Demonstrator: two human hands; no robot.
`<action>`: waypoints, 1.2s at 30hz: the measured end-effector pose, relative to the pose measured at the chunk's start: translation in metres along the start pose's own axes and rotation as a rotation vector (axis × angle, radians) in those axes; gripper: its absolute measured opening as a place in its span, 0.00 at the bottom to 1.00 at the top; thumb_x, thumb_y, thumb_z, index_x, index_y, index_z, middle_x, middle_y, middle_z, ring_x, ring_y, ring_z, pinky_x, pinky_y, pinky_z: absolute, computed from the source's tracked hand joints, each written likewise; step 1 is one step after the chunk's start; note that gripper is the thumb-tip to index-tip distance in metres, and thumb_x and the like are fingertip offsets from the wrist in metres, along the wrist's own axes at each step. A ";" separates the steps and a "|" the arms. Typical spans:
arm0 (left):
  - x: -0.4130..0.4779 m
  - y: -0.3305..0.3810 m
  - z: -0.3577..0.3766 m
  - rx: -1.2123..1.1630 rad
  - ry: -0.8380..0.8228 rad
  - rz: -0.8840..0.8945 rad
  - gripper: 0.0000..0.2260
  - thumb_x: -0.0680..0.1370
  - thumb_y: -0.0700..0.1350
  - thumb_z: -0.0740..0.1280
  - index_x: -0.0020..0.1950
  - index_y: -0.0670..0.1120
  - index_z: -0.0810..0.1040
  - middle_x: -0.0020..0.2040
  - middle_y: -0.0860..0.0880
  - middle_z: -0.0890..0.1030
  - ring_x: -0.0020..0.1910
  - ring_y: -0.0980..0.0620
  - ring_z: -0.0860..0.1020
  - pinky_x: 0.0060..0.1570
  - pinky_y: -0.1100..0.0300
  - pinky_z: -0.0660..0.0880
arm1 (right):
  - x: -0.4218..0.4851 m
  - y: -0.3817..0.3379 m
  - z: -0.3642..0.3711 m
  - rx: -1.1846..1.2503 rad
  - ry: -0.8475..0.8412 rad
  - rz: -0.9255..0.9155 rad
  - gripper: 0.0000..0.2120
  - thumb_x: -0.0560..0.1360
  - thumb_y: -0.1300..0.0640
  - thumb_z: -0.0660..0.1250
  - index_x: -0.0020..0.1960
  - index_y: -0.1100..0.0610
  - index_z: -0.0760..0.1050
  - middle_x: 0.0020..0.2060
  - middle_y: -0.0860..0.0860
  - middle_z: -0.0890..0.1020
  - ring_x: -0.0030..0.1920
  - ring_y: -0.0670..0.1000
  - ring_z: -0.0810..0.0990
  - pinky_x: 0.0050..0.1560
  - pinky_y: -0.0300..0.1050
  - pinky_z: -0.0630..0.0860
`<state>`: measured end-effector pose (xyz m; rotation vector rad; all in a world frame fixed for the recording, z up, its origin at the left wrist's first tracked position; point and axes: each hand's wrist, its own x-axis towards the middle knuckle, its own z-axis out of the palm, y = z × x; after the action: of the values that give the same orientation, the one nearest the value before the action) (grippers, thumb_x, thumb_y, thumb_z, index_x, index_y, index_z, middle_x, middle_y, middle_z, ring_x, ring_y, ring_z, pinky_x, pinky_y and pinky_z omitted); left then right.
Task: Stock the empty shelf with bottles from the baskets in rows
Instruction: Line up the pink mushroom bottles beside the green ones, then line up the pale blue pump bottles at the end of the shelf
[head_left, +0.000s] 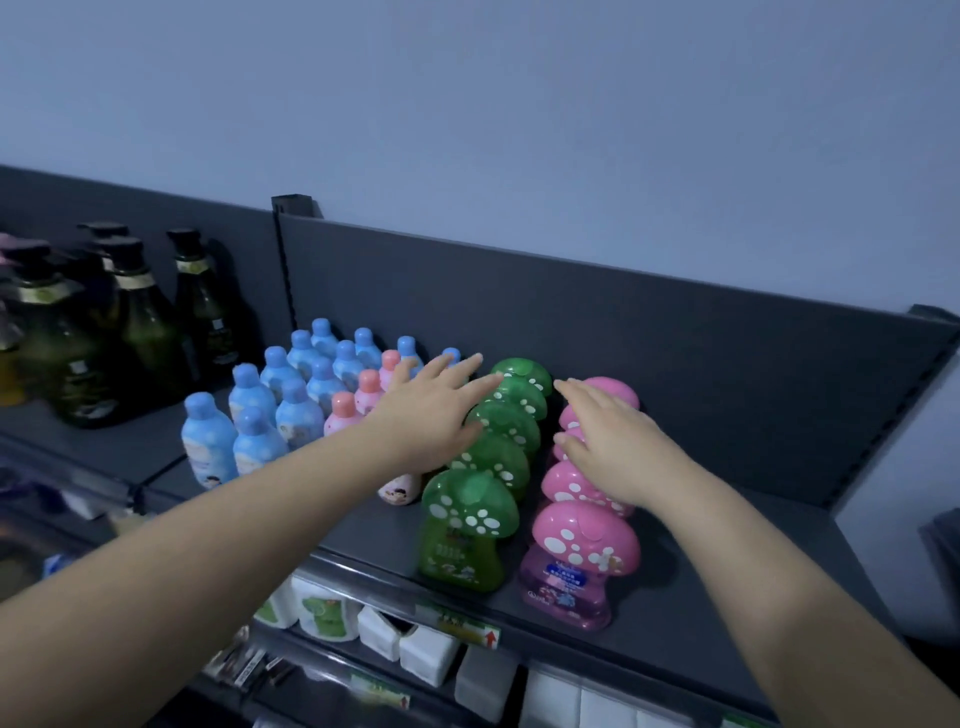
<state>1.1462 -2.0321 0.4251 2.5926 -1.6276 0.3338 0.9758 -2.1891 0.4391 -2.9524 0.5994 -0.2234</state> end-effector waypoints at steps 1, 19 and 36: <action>-0.002 -0.006 -0.002 0.035 0.003 -0.021 0.26 0.82 0.56 0.54 0.79 0.59 0.50 0.81 0.52 0.51 0.78 0.46 0.52 0.73 0.41 0.52 | 0.006 -0.003 0.001 -0.018 -0.011 -0.005 0.30 0.82 0.50 0.58 0.80 0.52 0.50 0.79 0.50 0.54 0.78 0.53 0.54 0.76 0.55 0.57; -0.118 -0.191 -0.034 0.153 -0.132 -0.351 0.35 0.80 0.52 0.57 0.81 0.46 0.42 0.81 0.48 0.42 0.79 0.48 0.43 0.77 0.49 0.42 | 0.112 -0.204 0.018 -0.152 -0.059 -0.267 0.34 0.81 0.50 0.57 0.80 0.55 0.43 0.80 0.51 0.46 0.79 0.52 0.47 0.78 0.54 0.47; -0.342 -0.363 -0.016 -0.037 -0.212 -0.646 0.35 0.80 0.56 0.58 0.81 0.47 0.44 0.81 0.49 0.43 0.80 0.48 0.43 0.77 0.51 0.43 | 0.136 -0.485 0.116 -0.103 -0.164 -0.611 0.35 0.82 0.51 0.58 0.80 0.57 0.42 0.80 0.52 0.47 0.79 0.51 0.46 0.78 0.50 0.46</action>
<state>1.3258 -1.5678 0.3896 3.0056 -0.7318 -0.0151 1.3023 -1.7890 0.4126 -3.1202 -0.3329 0.0018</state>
